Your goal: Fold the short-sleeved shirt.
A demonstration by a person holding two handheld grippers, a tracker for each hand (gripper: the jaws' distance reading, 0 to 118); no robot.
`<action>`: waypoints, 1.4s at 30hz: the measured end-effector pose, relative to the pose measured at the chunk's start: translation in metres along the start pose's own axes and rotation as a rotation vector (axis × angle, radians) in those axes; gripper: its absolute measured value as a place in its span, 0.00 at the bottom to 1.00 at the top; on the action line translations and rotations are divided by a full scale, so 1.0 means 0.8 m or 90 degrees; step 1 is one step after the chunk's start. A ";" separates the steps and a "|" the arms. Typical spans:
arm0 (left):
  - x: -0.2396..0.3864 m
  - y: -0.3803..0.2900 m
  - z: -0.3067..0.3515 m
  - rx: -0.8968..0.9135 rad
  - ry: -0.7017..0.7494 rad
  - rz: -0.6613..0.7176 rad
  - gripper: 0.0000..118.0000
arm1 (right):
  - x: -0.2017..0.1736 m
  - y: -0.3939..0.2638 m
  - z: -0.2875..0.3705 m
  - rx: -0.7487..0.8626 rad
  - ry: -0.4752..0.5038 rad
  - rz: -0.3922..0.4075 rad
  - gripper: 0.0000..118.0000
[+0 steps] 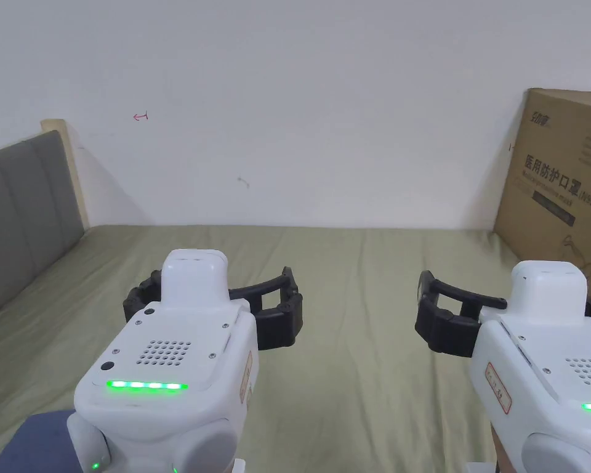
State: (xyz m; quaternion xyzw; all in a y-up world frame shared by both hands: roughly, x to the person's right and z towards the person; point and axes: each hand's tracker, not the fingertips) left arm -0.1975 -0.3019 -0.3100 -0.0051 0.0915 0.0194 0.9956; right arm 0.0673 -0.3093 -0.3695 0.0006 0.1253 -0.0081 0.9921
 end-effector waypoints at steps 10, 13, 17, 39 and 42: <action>0.007 0.000 0.000 -0.020 0.004 -0.002 0.97 | 0.002 -0.006 -0.001 -0.018 -0.001 -0.009 1.00; 0.008 -0.002 -0.001 -0.024 0.002 0.000 0.97 | 0.002 -0.006 -0.001 -0.019 -0.002 -0.008 1.00; 0.009 -0.003 -0.003 -0.031 0.006 0.005 0.97 | 0.002 -0.006 -0.002 -0.021 -0.004 -0.009 1.00; 0.017 -0.005 -0.007 -0.055 0.018 0.005 0.97 | -0.001 -0.009 -0.005 -0.042 -0.001 -0.007 1.00; 0.021 -0.005 -0.009 -0.064 0.013 0.006 0.97 | -0.001 -0.009 -0.005 -0.043 -0.001 -0.004 1.00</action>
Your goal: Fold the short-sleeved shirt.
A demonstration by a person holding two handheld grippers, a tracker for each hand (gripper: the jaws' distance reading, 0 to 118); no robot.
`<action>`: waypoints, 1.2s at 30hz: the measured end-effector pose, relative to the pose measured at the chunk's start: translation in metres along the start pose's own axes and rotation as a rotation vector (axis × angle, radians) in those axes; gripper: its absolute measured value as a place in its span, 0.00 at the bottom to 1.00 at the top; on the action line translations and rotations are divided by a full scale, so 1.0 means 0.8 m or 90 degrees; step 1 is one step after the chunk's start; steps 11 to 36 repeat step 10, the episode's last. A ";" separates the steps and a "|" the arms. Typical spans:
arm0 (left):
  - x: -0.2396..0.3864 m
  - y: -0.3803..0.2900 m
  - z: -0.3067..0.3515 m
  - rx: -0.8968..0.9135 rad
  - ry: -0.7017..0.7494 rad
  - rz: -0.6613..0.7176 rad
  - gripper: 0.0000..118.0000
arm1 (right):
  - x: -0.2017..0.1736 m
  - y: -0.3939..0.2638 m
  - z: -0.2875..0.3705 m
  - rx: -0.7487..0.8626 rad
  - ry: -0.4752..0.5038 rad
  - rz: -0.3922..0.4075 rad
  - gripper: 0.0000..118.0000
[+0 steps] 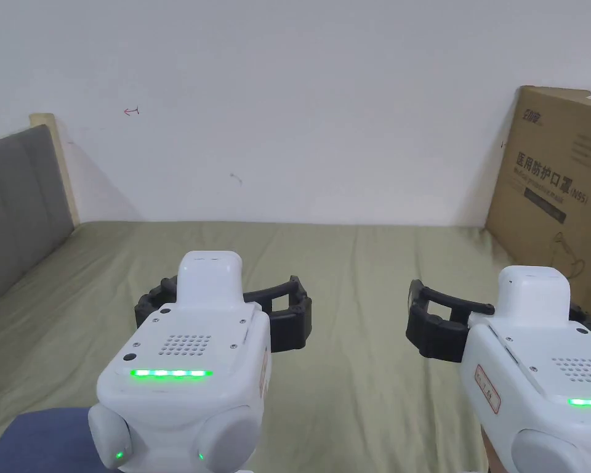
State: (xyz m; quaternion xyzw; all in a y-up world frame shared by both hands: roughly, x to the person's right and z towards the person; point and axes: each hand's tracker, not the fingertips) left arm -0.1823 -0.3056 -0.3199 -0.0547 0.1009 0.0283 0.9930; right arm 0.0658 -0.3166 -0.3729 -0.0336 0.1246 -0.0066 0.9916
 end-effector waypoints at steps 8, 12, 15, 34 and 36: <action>0.003 0.000 -0.003 -0.003 0.015 -0.008 0.97 | 0.002 0.002 0.002 0.000 -0.007 0.008 1.00; 0.001 0.002 0.000 0.001 -0.002 0.005 0.97 | 0.002 0.003 0.002 0.001 -0.007 0.009 1.00; 0.001 0.002 0.000 0.001 -0.002 0.005 0.97 | 0.002 0.003 0.002 0.001 -0.007 0.009 1.00; 0.001 0.002 0.000 0.001 -0.002 0.005 0.97 | 0.002 0.003 0.002 0.001 -0.007 0.009 1.00; 0.001 0.002 0.000 0.001 -0.002 0.005 0.97 | 0.002 0.003 0.002 0.001 -0.007 0.009 1.00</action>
